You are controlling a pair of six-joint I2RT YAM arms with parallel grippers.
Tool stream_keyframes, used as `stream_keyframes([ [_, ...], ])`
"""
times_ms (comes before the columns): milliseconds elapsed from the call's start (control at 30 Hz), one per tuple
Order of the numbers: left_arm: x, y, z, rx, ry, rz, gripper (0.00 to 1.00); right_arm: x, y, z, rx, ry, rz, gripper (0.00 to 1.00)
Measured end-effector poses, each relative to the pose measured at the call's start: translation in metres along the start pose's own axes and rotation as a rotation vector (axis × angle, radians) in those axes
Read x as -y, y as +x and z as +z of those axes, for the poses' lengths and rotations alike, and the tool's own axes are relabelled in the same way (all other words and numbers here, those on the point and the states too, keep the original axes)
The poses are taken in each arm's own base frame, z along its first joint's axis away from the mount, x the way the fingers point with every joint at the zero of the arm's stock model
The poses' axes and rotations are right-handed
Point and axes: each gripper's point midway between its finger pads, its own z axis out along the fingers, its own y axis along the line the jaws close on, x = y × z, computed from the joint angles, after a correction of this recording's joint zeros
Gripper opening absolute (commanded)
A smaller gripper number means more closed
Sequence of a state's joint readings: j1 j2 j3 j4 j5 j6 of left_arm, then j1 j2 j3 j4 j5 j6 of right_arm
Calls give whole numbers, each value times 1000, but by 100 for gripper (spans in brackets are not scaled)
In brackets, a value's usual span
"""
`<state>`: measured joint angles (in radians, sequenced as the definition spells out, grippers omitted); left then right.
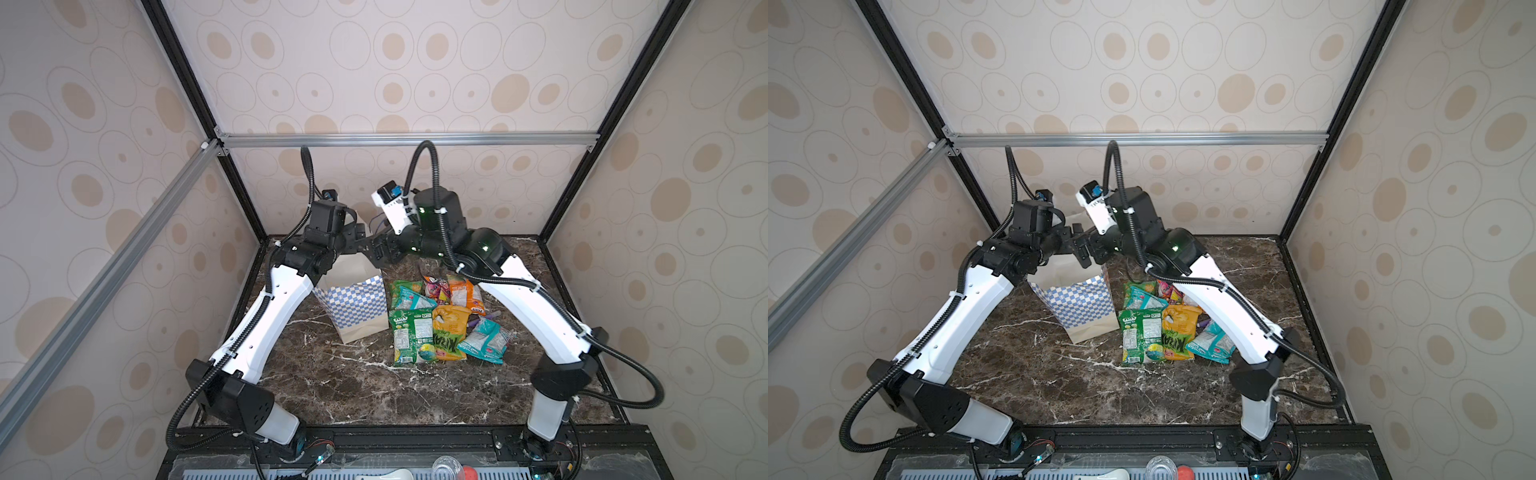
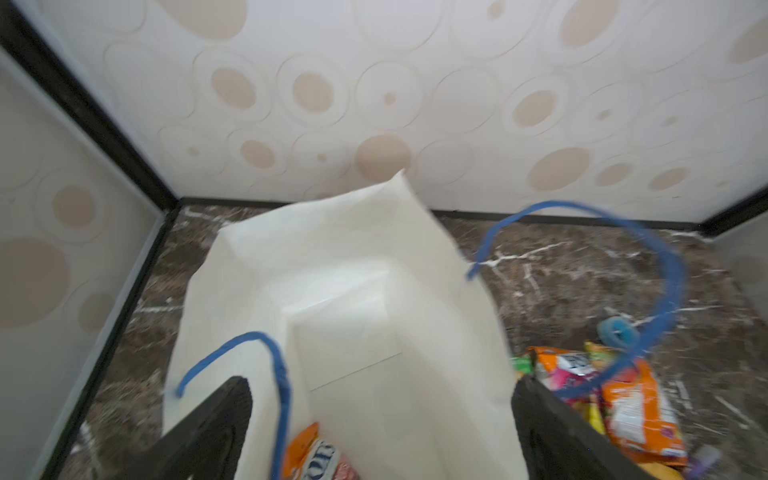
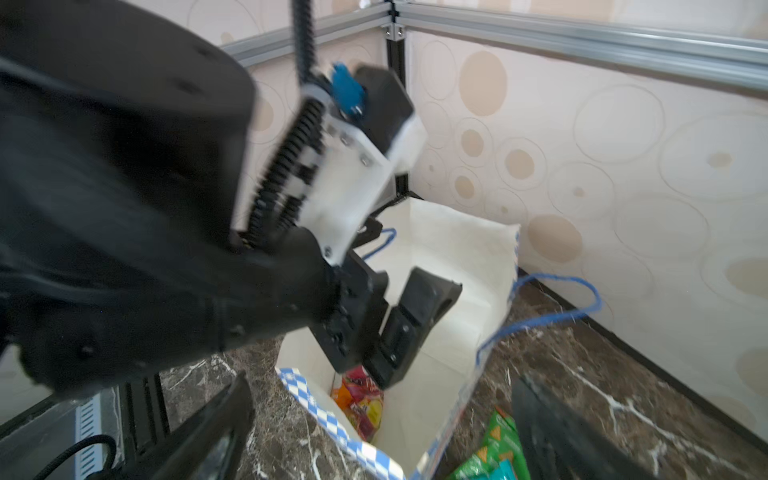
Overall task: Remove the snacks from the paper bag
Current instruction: 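Grip the bag rim with the left gripper while the right gripper reaches over the bag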
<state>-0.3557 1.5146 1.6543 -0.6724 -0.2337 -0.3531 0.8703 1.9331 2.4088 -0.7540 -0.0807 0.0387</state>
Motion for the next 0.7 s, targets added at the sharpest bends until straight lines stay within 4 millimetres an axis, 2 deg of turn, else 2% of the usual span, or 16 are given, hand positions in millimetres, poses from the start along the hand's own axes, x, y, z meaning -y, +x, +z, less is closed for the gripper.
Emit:
stream_keyframes([
  [100, -35, 22, 15, -67, -105, -1, 98, -7, 9, 31, -46, -29, -26, 100],
  [267, -84, 44, 30, -119, -245, -21, 98, -9, 48, 68, -153, -62, -22, 100],
  [367, -109, 61, 42, -165, -260, -67, 89, -10, 67, 82, -202, -73, -12, 100],
  [467, -122, 74, 51, -205, -210, -128, 68, -12, 84, 96, -240, -92, 11, 100],
  [533, -124, 79, 56, -217, -159, -169, 47, -14, 98, 106, -276, -108, 39, 100],
  [700, -111, 70, 61, -193, -47, -193, 1, -23, 134, 115, -386, -159, 125, 100],
])
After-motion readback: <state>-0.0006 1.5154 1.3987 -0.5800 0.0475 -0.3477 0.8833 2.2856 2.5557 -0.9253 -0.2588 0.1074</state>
